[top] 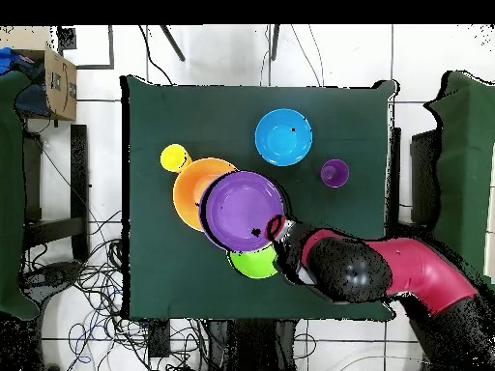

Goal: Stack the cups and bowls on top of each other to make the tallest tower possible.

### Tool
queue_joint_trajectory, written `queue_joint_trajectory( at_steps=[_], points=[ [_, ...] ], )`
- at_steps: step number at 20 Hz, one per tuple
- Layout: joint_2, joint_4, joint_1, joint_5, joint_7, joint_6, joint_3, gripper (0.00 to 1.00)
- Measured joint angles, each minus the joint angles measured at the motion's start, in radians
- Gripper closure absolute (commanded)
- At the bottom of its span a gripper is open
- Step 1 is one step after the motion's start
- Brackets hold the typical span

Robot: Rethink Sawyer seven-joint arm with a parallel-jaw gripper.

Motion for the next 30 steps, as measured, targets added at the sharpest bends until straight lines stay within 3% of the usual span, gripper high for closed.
queue_joint_trajectory(
  at_steps=[30],
  points=[
    [0.131,-0.014,-0.056,-0.179,0.000,0.000,0.007,1.00]
  ],
)
